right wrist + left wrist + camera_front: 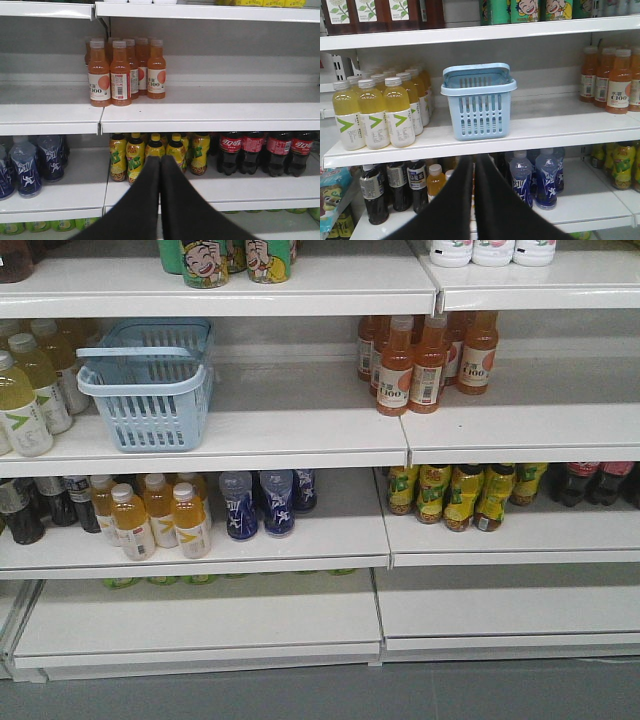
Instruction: Place coke in basket with both arms
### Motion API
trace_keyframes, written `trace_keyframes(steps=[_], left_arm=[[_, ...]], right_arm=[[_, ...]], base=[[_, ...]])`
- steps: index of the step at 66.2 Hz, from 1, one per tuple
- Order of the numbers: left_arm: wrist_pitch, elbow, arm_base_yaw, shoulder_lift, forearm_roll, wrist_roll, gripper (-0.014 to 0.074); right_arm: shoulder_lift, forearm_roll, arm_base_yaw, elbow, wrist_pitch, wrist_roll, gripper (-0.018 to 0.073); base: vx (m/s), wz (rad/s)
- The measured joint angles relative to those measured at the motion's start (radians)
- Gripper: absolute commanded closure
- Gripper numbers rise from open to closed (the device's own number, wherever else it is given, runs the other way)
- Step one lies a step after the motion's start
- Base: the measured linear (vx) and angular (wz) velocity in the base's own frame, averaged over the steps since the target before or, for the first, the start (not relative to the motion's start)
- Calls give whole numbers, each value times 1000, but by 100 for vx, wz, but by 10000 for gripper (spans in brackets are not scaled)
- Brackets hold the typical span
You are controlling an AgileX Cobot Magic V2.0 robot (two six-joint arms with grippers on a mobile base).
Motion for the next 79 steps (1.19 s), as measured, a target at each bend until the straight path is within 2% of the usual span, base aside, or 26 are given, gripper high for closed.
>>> trace_keyframes(steps=[79], left_arm=[[0, 0, 0, 0, 0, 0, 603]], right_arm=[[0, 0, 0, 0, 0, 0, 568]], base=[[5, 1]])
